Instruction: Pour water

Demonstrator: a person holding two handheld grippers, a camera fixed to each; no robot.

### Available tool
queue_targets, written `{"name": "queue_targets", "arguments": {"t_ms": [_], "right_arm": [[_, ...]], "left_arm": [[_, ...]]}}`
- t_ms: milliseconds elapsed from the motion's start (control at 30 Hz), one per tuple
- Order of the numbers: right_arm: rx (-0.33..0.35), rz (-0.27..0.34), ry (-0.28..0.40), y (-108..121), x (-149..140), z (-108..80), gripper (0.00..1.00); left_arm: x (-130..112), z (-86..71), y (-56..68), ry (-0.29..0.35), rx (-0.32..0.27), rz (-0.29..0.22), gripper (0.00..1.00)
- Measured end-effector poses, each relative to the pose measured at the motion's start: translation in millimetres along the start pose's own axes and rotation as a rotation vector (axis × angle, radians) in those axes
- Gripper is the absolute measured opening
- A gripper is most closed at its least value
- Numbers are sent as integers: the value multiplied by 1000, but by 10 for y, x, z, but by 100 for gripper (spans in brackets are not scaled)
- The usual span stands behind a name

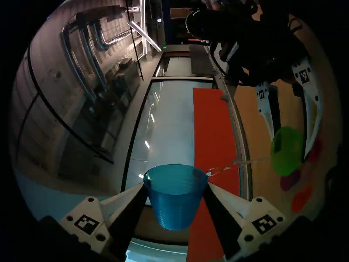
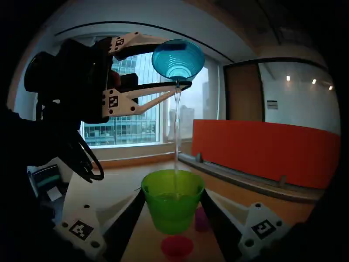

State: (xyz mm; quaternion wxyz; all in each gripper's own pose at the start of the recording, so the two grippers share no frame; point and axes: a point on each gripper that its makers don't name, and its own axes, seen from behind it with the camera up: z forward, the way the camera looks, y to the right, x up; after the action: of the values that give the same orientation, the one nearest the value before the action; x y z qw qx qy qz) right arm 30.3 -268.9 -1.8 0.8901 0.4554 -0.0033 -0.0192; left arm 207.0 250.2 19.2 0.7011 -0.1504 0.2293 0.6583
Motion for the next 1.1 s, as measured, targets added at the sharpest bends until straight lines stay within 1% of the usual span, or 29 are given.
{"name": "queue_targets", "arguments": {"t_ms": [167,433,567,667,800,900,1000,1100], "right_arm": [[-1,2,2,4,3,3,90],[-4,4,5,13,1,-4,90],[-4,4,5,10,3,-3,90],[-5,3,6,8,5,-1,90],[-7,4,7,7,11,-6,90],[-8,4,7,7,18,-6,90],[-9,3,8,5,24,-8,90],[-10,4,9,5,27,-12,90]], "left_arm": [[27,2,-11,5,3,29,85],[52,0,16,9,5,74,85],[70,1,24,12,9,85,85],[74,-2,18,13,12,81,85],[84,-9,8,16,12,61,85],[84,-9,10,18,7,37,85],[65,0,18,16,0,-6,85],[37,16,31,12,-7,-70,85]]}}
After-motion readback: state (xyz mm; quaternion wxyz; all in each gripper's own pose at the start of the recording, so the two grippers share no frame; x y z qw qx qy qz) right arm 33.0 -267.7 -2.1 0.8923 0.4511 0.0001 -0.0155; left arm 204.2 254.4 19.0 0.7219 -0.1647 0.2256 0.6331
